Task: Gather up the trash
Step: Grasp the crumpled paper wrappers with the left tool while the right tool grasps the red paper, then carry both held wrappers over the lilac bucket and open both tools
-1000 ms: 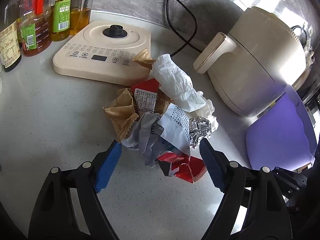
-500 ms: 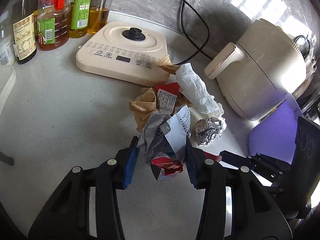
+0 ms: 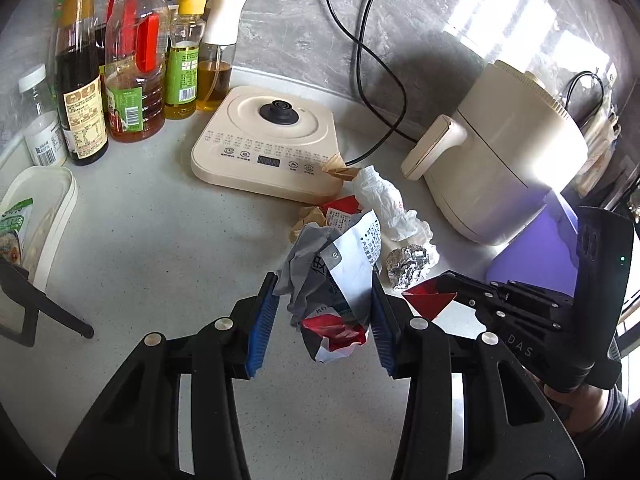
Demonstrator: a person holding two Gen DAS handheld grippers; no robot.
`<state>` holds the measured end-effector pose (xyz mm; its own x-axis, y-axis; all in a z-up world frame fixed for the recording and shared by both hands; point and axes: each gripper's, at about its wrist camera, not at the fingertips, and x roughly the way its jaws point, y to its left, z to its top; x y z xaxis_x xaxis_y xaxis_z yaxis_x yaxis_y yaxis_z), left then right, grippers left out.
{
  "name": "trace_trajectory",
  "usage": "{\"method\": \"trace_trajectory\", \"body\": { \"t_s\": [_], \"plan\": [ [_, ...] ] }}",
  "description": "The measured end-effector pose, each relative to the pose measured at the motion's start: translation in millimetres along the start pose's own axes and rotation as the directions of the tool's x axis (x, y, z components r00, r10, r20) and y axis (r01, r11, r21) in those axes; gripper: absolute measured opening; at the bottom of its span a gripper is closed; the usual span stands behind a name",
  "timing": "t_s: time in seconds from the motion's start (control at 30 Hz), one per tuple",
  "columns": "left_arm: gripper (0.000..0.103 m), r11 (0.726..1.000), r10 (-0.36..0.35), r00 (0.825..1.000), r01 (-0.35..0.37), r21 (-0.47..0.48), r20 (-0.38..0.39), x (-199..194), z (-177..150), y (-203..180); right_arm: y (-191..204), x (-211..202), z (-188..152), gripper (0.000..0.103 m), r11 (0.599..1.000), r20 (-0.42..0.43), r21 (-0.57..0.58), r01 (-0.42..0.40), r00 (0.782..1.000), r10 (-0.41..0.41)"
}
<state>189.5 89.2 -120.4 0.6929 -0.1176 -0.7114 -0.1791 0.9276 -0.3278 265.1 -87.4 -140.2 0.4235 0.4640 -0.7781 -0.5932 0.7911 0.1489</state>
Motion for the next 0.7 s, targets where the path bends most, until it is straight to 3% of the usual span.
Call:
{"method": "trace_trajectory", "body": {
  "t_s": [0.33,0.7],
  "plan": [
    [0.044,0.997,-0.037,0.998,0.033,0.068,0.055,-24.5,19.7,-23.7,1.8,-74.2,15.6,0.003,0.999,0.16,0.024,0.025,0.987,-0.029],
    [0.044,0.978,-0.108,0.99,0.09,0.19,0.088,-35.3,39.9,-78.3,-35.2,-150.7,27.9,0.003,0.987,0.319,0.105,0.118,0.937,-0.146]
  ]
}}
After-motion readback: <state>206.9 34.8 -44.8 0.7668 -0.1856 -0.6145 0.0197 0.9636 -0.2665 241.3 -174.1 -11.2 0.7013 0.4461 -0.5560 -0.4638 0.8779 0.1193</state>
